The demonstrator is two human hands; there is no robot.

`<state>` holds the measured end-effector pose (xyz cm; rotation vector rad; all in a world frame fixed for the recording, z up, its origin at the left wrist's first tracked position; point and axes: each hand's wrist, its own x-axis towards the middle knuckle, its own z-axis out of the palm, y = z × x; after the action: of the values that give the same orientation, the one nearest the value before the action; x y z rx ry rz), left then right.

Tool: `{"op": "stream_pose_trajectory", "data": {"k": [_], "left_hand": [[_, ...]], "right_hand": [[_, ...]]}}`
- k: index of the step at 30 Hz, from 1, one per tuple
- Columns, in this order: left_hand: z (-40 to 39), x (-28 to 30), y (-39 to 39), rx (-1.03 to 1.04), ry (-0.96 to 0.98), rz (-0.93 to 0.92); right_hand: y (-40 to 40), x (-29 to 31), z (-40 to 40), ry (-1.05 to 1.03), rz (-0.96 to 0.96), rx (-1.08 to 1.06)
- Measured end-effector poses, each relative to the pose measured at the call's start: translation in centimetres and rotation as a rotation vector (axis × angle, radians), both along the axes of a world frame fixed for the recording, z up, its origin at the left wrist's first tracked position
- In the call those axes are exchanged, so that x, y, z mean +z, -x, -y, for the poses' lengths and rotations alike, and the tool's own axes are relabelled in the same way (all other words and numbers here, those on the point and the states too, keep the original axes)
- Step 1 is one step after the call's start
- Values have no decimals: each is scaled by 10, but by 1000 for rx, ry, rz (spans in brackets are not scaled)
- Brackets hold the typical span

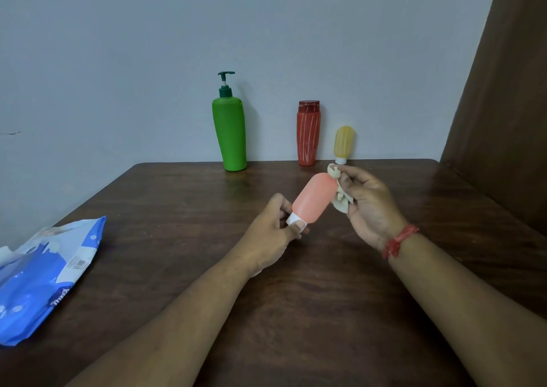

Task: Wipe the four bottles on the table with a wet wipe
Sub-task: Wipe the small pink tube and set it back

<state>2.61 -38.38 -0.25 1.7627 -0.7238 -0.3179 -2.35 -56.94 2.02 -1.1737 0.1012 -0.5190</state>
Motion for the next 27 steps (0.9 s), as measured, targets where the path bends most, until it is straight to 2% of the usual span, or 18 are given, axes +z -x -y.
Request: {"op": "stream_pose_trajectory", "data": {"k": [7, 13, 16, 23, 27], "left_hand": [[-4, -1, -1, -81, 121, -117], [-2, -7, -2, -134, 237, -205], [1, -7, 1, -92, 266, -224], [11, 2, 8, -8, 391, -274], [8, 4, 11, 4, 396, -317]], "right_hand": [[-2, 0, -2, -99, -12, 190], [-3, -9, -16, 113, -139, 196], [-4, -11, -19, 120, -181, 176], [-3, -1, -10, -43, 72, 94], [-3, -5, -17, -19, 66, 143]]}}
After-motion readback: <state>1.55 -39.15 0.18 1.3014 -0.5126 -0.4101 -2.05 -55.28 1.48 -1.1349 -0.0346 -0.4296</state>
